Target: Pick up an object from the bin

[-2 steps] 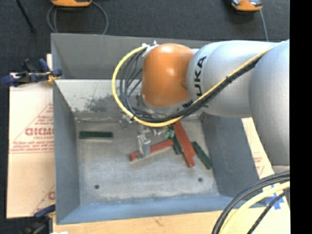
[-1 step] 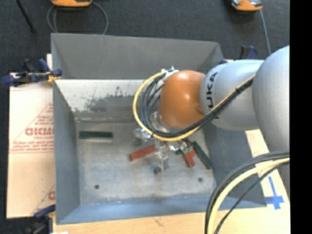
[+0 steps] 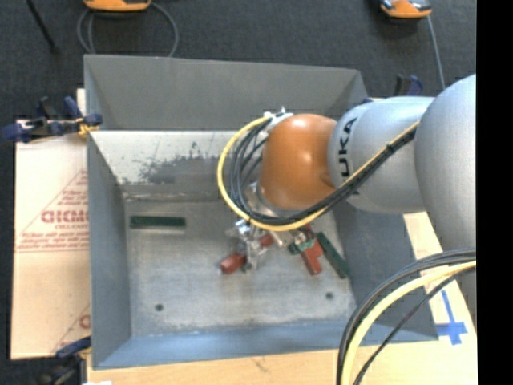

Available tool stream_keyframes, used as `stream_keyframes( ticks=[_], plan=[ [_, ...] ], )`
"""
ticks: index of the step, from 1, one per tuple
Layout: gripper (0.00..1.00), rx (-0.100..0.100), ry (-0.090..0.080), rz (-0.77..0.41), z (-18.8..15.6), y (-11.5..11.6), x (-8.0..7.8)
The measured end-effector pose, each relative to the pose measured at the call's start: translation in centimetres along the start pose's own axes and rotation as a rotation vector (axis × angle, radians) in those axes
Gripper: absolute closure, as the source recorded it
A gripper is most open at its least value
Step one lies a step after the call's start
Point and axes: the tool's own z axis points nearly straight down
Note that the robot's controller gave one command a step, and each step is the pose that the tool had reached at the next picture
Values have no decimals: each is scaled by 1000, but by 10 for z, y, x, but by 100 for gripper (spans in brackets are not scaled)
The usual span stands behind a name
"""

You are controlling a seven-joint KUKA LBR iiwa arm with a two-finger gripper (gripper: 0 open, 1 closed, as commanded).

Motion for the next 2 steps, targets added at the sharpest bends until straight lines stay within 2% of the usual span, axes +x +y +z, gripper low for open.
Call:
stream_keyframes(
  ticks=[1, 2],
  plan=[
    [100, 6, -6, -221, -123, -9, 16],
    [100, 7, -8, -285, -252, -12, 23]
  ],
)
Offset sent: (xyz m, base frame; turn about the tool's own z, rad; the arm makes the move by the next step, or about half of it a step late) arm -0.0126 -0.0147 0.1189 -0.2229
